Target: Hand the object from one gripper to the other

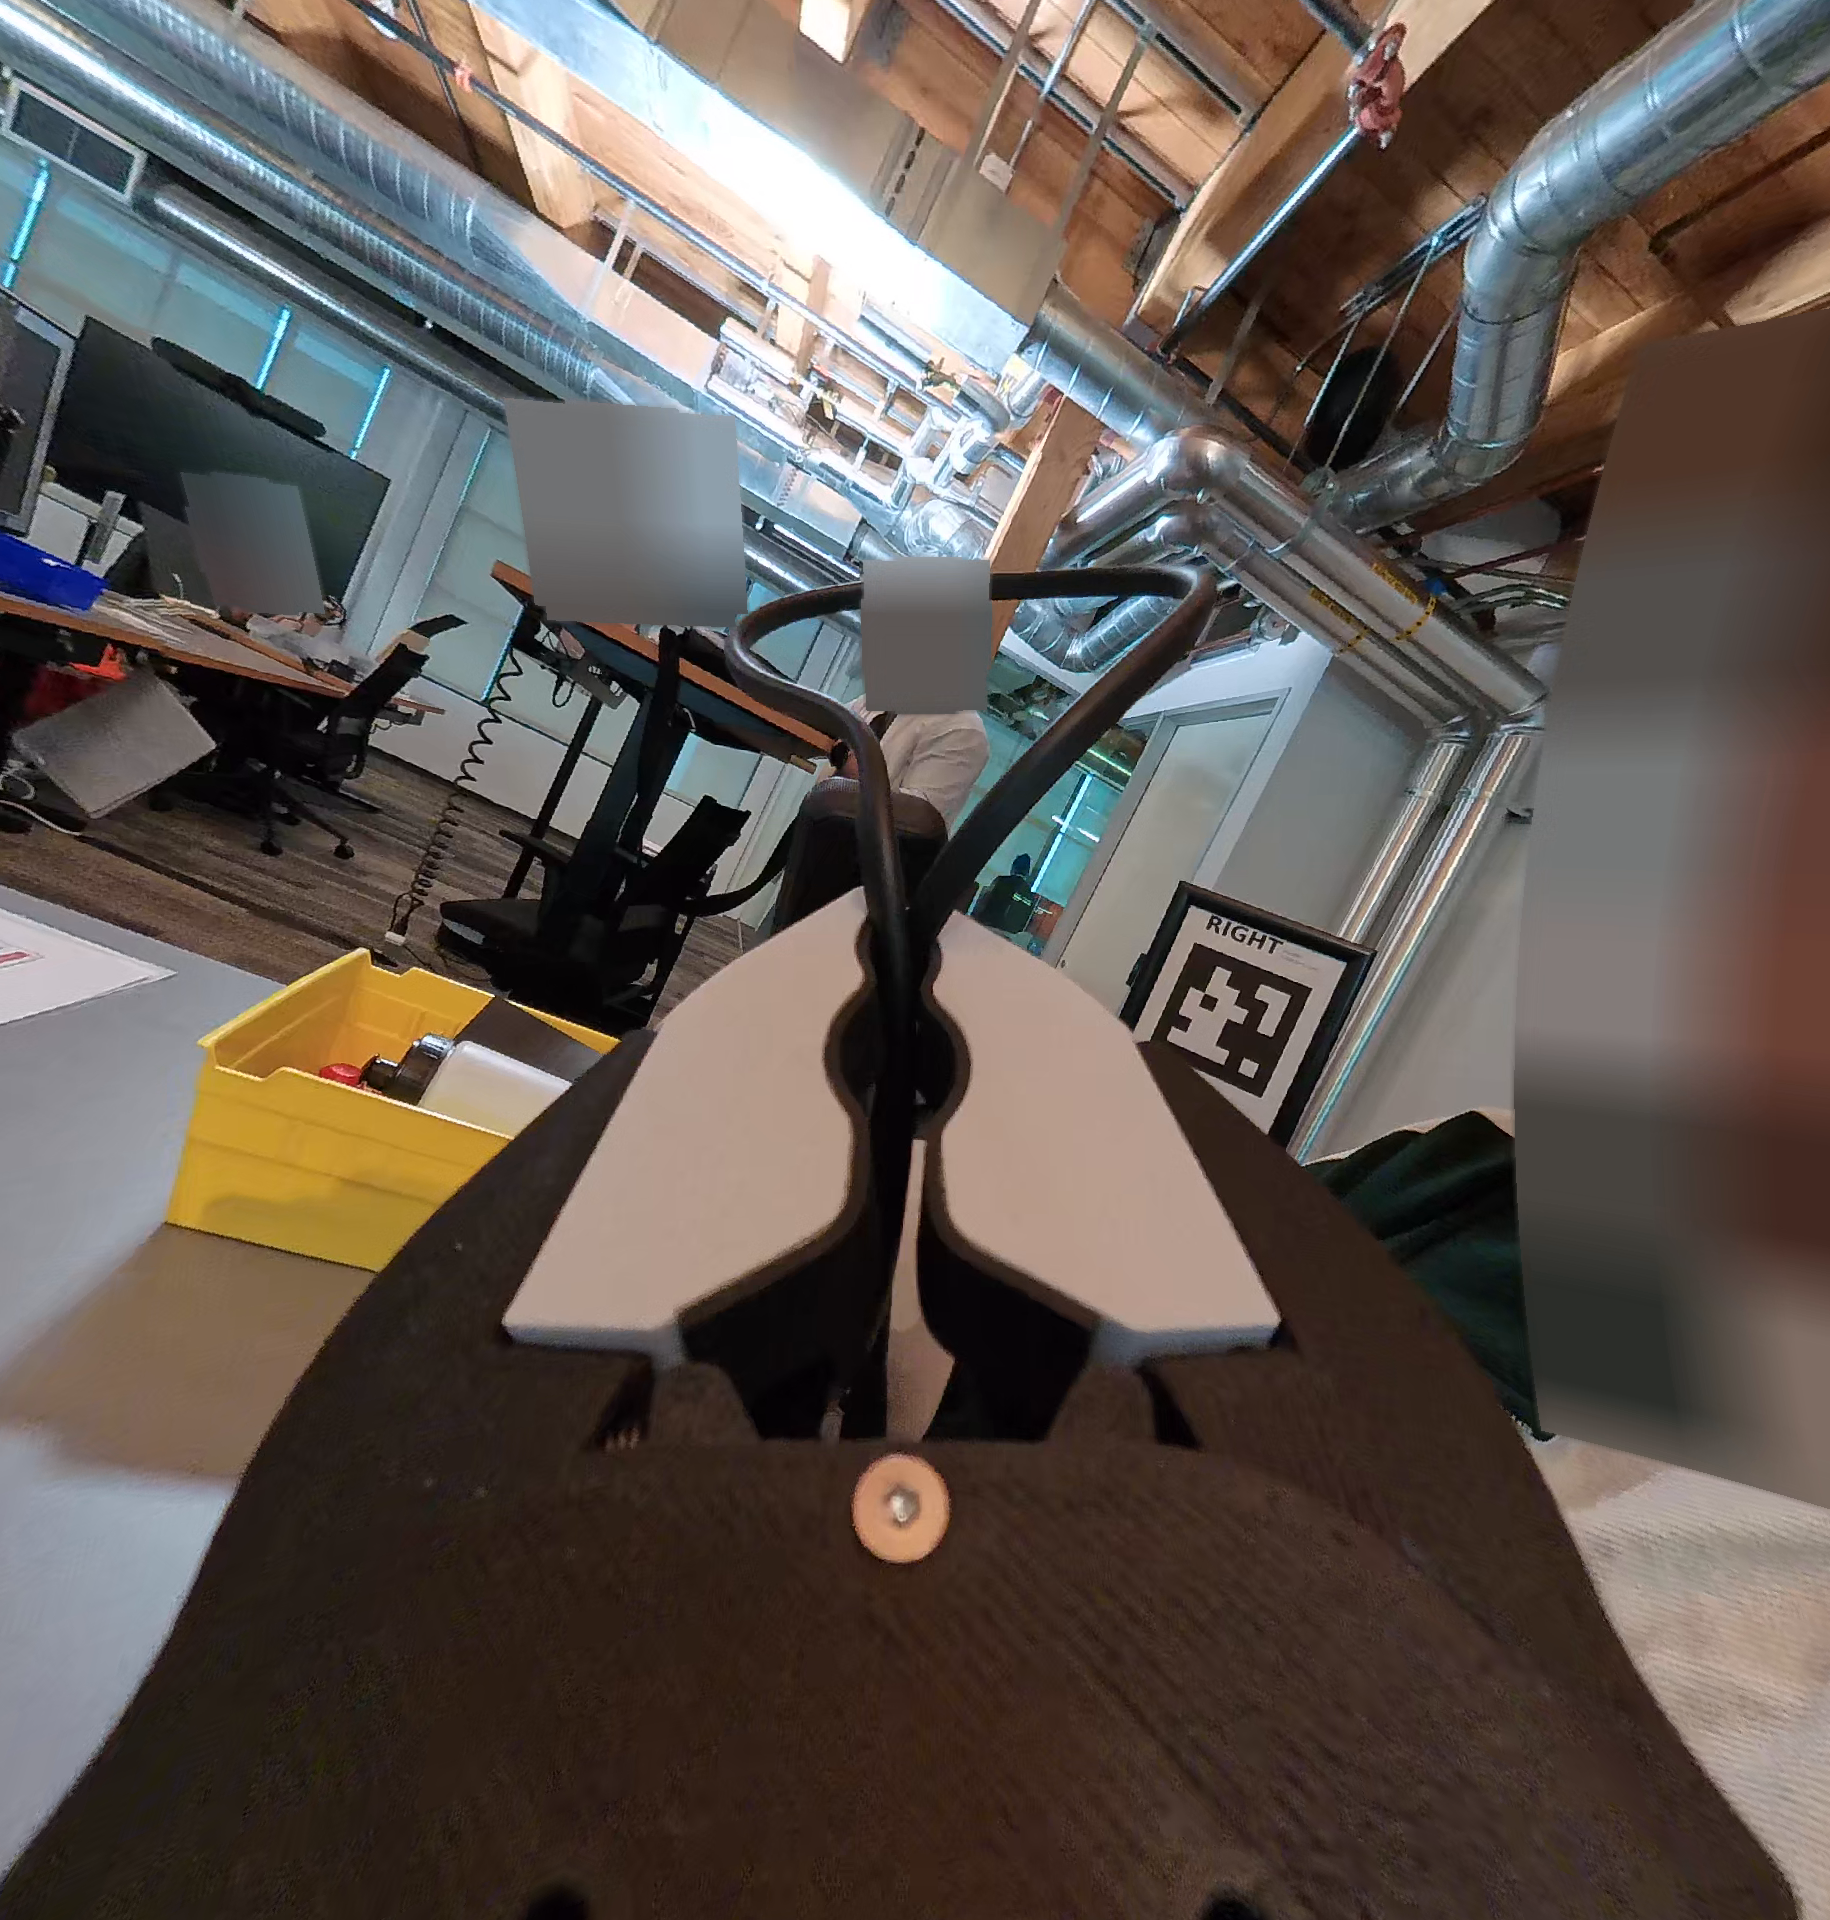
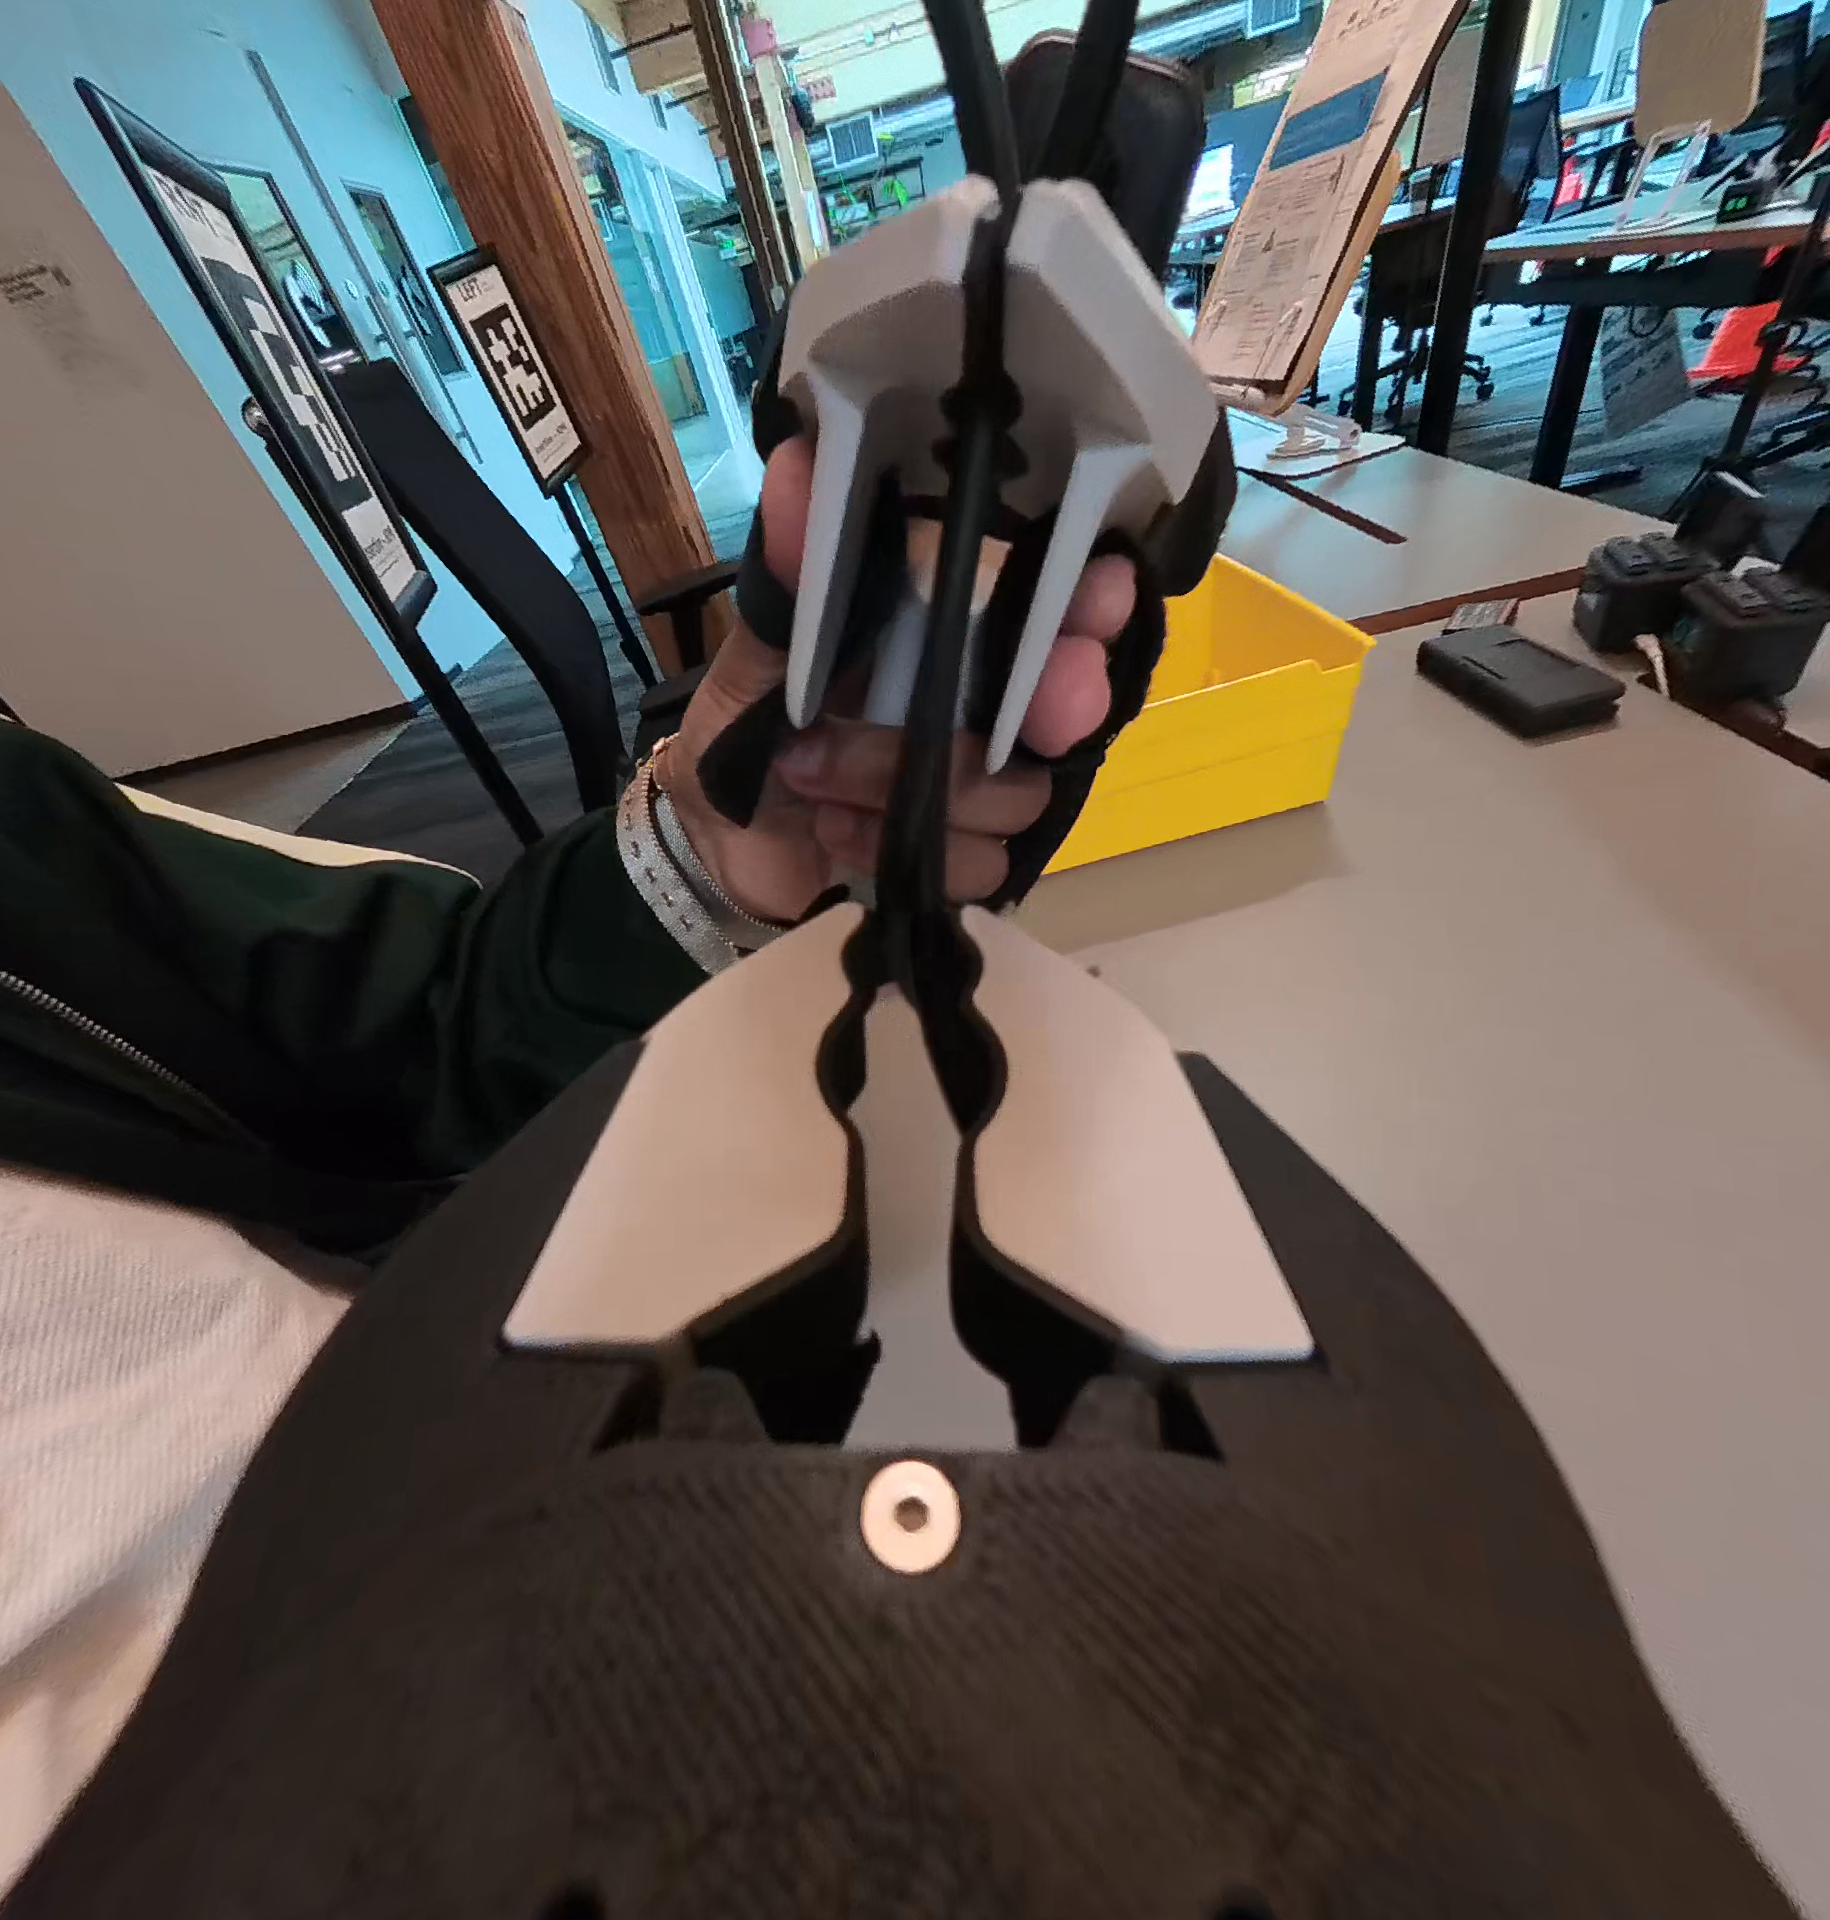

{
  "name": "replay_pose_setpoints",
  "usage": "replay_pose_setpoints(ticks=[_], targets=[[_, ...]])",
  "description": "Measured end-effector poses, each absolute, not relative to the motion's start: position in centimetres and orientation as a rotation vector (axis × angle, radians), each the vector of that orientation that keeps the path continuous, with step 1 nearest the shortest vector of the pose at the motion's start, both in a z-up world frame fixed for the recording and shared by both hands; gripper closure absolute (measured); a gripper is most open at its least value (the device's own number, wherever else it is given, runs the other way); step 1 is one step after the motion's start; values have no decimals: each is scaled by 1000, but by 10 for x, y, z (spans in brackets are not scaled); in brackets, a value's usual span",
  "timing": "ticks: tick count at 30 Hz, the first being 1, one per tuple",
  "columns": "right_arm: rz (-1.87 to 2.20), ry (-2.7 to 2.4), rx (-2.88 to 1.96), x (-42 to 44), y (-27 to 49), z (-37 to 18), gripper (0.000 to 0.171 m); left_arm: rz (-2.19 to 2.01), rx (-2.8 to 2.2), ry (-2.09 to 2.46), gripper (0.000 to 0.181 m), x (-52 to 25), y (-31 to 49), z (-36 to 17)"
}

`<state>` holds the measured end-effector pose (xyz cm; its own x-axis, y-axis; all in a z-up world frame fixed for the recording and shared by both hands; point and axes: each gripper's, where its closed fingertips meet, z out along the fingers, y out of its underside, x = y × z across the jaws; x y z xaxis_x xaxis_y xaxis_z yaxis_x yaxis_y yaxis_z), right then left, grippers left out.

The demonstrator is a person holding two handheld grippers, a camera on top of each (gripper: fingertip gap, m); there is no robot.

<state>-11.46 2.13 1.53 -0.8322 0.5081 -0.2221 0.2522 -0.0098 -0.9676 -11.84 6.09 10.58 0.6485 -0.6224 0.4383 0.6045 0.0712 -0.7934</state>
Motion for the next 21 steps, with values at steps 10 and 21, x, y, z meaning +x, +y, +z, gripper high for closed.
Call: replay_pose_setpoints(ticks=[10, 21], targets=[[1903, -2005, -838, -118, 30, 20, 164, -870, -1193, -96, 149, -144, 63, 99], [1697, -1749, -917, -125, 108, 53, 165, -694, -1171, -304, 97, -209, 35, 100]])
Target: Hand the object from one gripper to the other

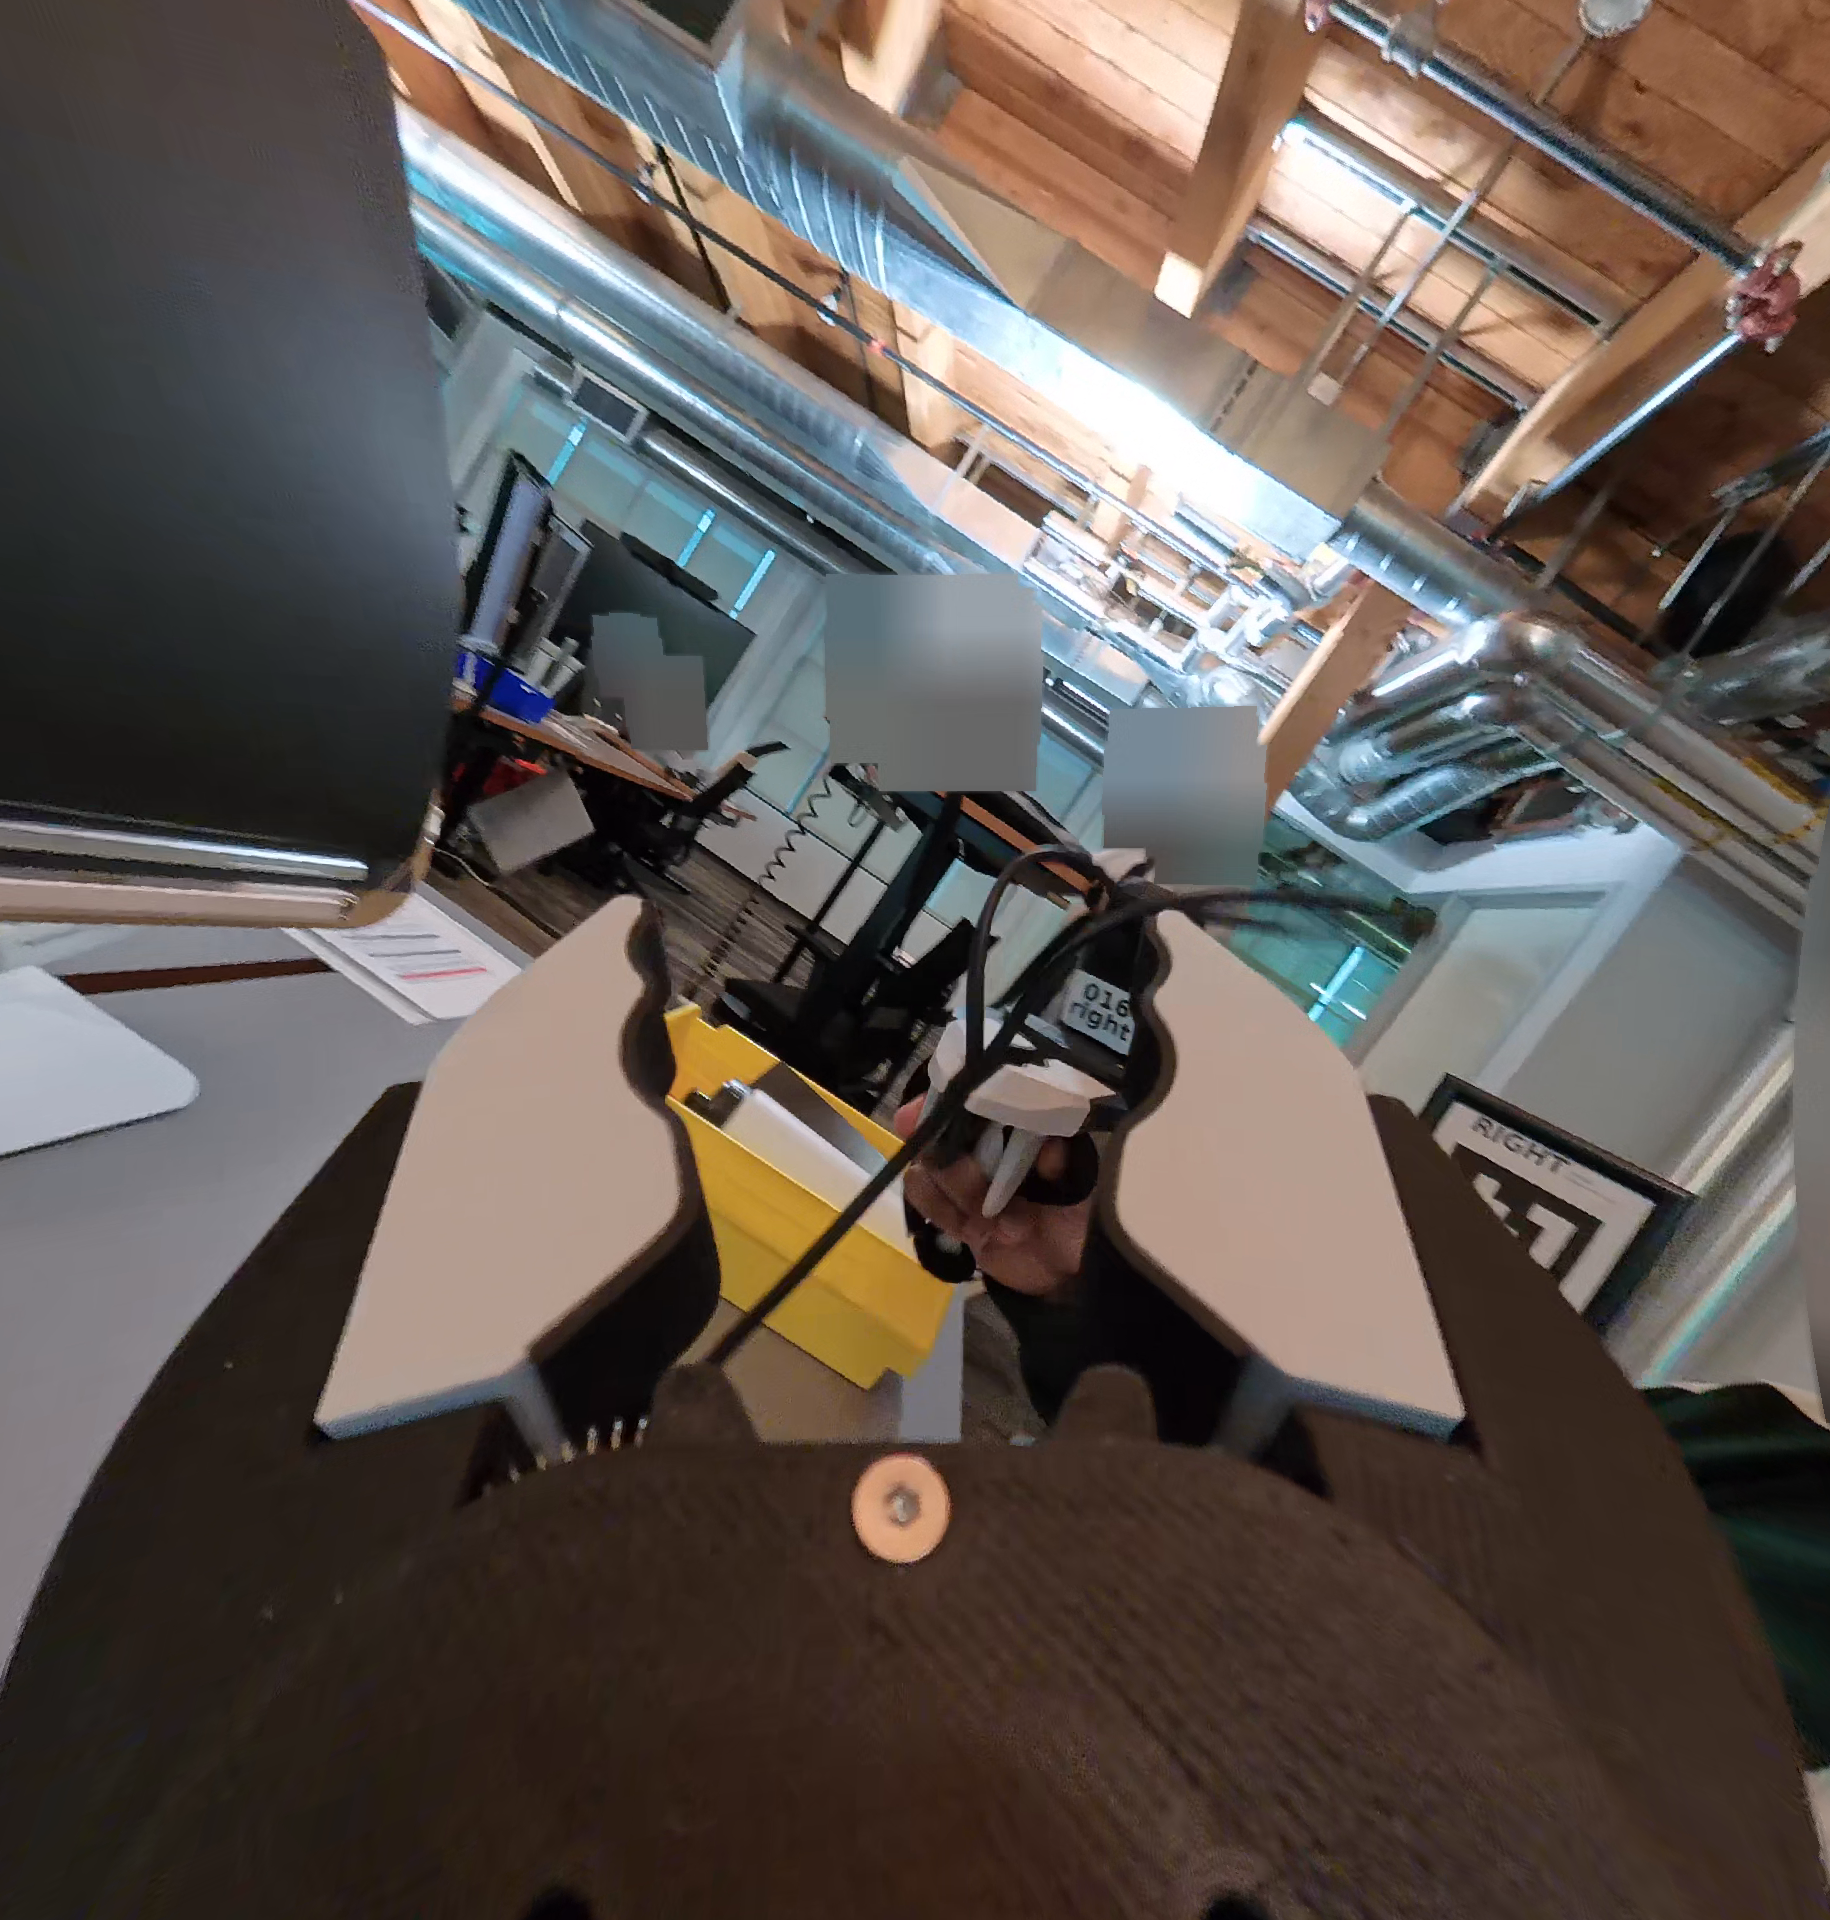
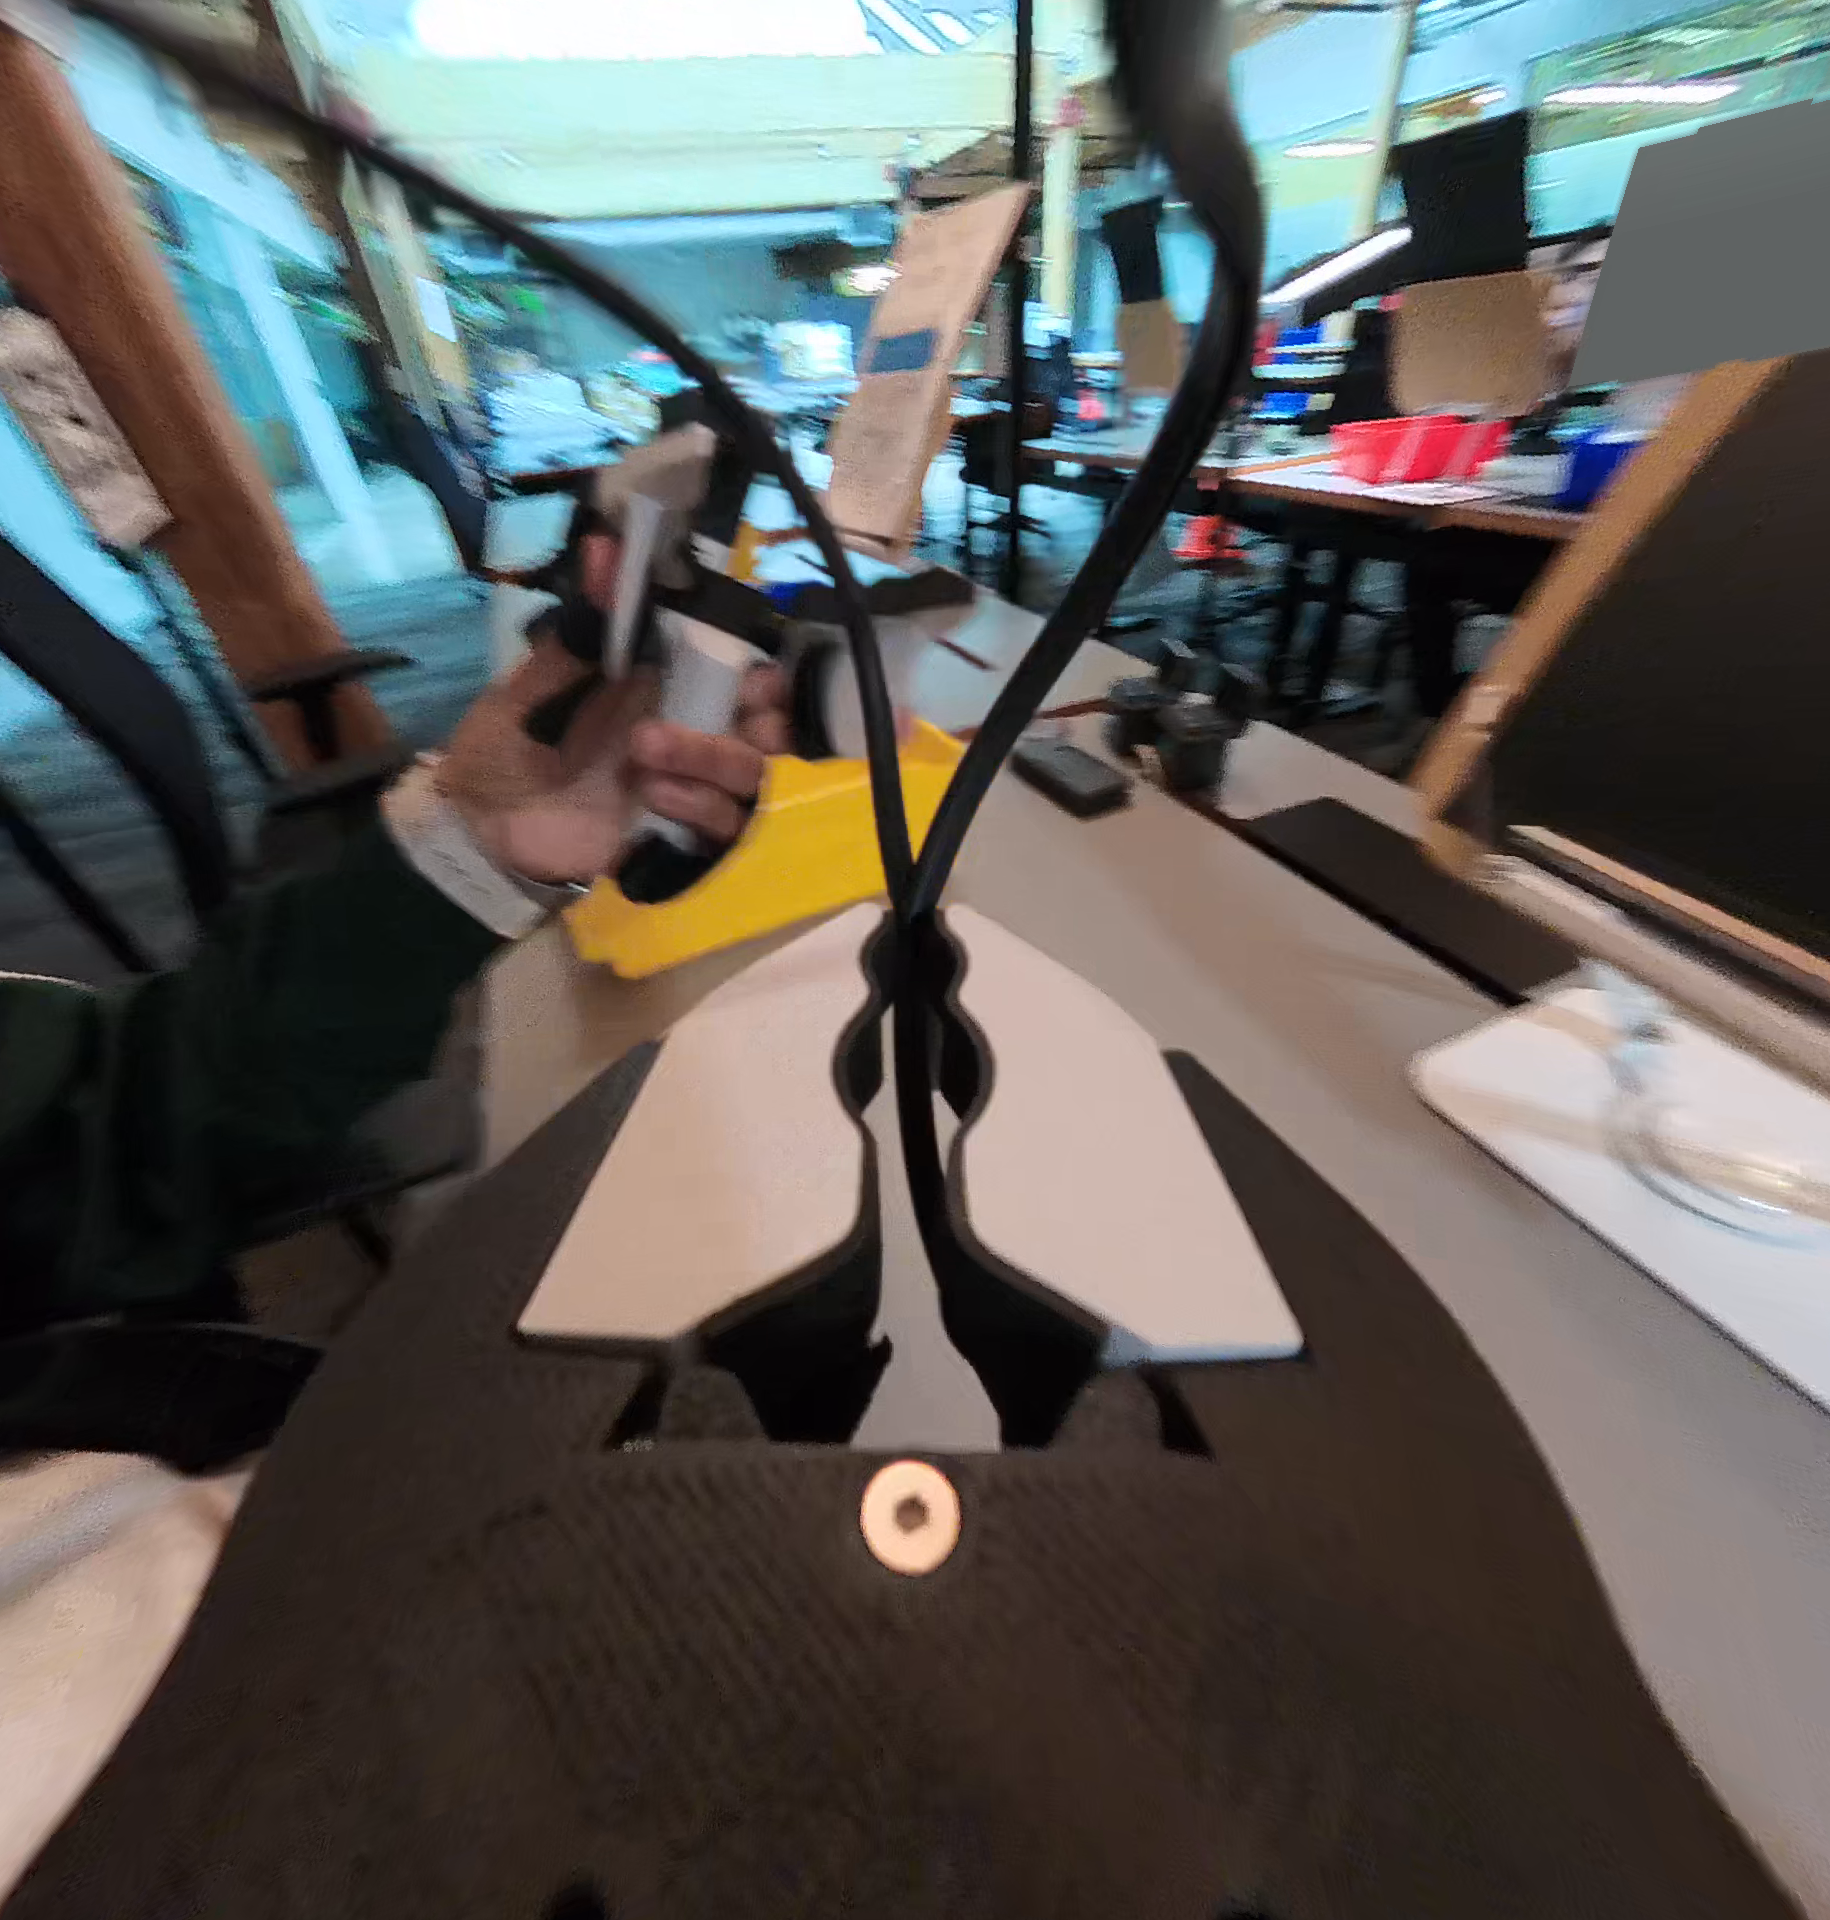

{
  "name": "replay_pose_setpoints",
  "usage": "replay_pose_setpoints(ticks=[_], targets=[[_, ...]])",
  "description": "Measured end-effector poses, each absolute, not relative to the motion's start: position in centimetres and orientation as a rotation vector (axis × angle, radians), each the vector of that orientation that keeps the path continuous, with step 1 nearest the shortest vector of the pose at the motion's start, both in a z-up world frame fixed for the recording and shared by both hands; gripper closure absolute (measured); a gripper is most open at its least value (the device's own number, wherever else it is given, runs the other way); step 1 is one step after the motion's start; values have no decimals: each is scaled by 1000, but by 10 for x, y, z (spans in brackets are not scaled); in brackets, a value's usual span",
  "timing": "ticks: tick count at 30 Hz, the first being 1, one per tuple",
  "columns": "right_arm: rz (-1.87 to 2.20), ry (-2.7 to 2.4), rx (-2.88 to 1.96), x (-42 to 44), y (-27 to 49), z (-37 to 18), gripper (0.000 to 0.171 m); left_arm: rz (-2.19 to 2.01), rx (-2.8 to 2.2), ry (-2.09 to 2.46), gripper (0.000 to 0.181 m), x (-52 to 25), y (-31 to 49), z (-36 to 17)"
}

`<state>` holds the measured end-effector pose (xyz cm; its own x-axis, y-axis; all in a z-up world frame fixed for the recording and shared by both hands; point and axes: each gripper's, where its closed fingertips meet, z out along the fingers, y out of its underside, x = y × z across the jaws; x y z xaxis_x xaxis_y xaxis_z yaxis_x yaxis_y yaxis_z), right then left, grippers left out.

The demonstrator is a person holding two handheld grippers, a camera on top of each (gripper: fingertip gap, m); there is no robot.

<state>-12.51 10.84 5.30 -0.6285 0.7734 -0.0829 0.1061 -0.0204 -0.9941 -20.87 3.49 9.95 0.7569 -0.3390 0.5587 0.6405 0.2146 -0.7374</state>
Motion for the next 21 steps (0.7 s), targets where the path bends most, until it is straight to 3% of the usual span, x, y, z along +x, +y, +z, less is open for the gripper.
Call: replay_pose_setpoints(ticks=[11, 16, 21], targets=[[626, -1578, -833, -124, 212, 60, 165, -684, -1156, -283, 115, -210, 21, 108], [456, -1571, -768, -122, 214, 63, 165, -743, -1260, -217, 120, -179, 50, 93], [369, -1594, -731, -122, 208, 60, 165, -757, -1460, -93, 108, -125, 94, 59]])
